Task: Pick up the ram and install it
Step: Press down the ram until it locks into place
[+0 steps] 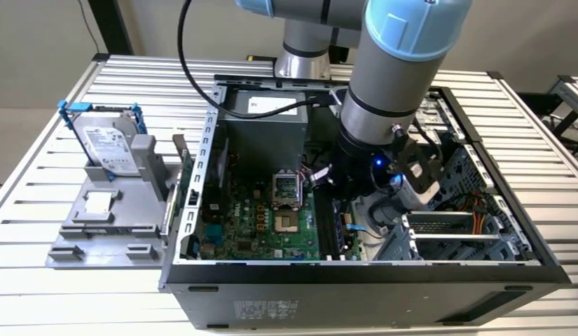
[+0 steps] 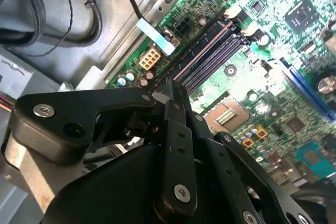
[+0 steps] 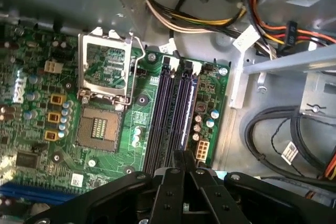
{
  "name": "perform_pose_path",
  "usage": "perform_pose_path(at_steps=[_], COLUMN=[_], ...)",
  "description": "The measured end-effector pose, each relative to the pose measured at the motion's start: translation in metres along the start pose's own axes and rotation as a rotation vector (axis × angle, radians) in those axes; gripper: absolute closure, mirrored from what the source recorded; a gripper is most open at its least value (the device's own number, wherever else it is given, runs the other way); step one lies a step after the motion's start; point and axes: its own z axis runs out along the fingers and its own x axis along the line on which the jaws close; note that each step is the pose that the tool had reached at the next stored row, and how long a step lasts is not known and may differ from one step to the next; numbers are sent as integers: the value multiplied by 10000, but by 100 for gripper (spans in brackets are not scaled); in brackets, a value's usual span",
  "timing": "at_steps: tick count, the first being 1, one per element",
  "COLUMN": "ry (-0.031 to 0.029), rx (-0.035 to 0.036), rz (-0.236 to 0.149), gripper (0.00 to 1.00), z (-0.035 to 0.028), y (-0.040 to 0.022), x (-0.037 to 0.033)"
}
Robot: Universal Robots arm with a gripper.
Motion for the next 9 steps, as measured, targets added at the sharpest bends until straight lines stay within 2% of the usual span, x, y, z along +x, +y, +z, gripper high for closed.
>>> perform_pose_path(at_steps=[9], ry=[30], rx=[-17], rz=[-1367], gripper=[100], z=[-15], y=[0], x=[0])
